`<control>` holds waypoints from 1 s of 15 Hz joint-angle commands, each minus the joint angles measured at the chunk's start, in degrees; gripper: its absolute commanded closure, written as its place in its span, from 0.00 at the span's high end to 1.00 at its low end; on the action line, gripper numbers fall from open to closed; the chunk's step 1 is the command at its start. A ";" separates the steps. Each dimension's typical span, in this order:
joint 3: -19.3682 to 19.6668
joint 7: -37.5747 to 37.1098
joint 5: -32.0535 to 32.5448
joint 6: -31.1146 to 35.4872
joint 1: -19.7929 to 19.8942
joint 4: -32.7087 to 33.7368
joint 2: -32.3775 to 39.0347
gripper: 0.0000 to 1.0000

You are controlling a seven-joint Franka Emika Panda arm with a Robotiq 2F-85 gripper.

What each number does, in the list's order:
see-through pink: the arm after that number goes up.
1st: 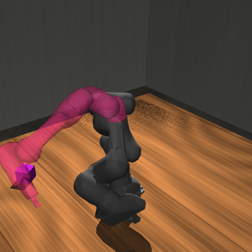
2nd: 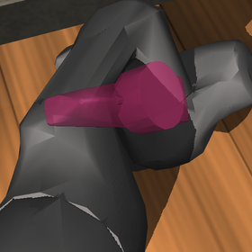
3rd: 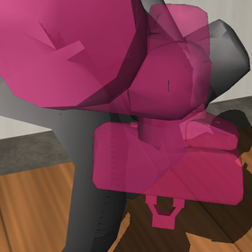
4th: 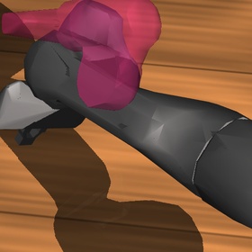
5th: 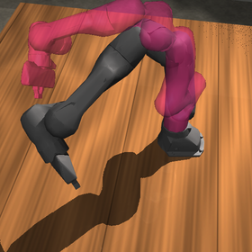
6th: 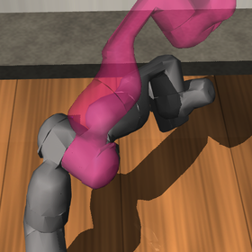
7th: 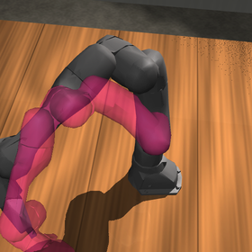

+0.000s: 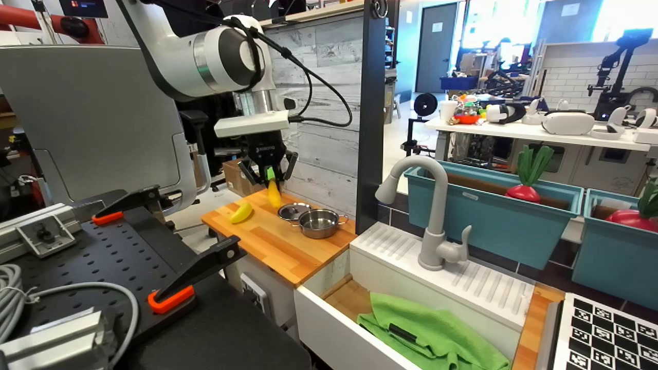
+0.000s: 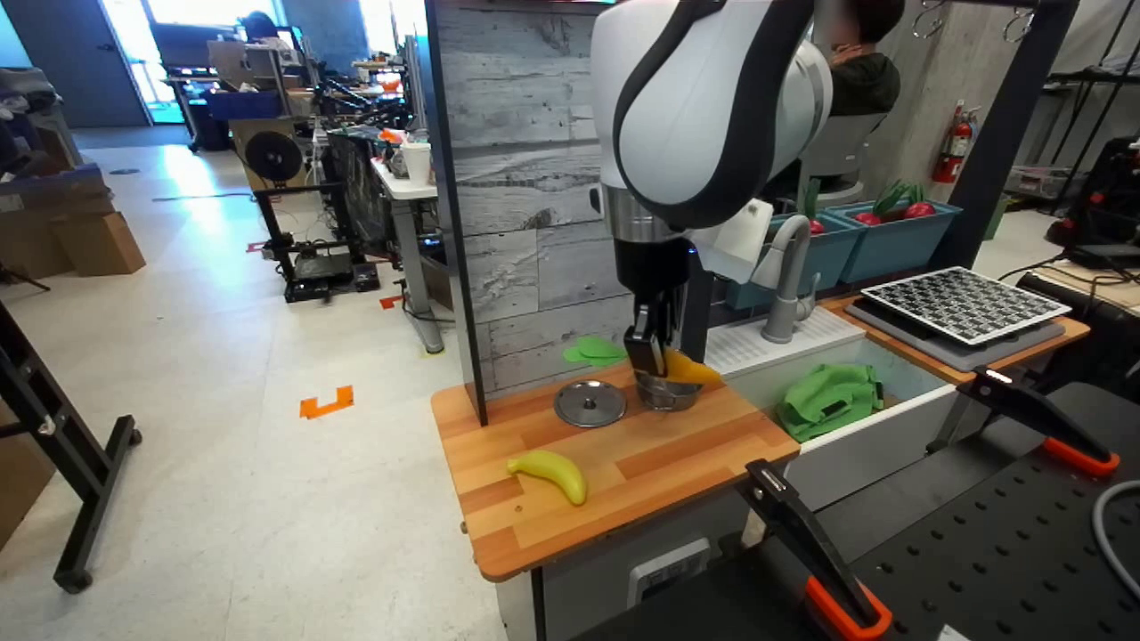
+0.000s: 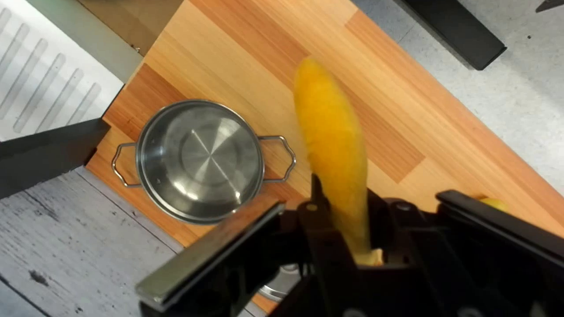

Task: Pick up the carrot plush toy to the left of the counter

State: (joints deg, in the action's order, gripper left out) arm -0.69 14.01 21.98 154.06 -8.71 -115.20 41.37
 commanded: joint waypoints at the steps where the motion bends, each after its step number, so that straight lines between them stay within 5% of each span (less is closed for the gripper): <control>1: -0.79 -1.87 -0.78 -1.84 -1.44 0.46 -0.78 0.03; 15: -2.42 -4.76 -1.51 -7.58 -5.07 12.82 8.34 0.03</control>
State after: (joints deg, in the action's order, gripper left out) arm -3.05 9.30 21.63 148.74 -13.25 -107.27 46.25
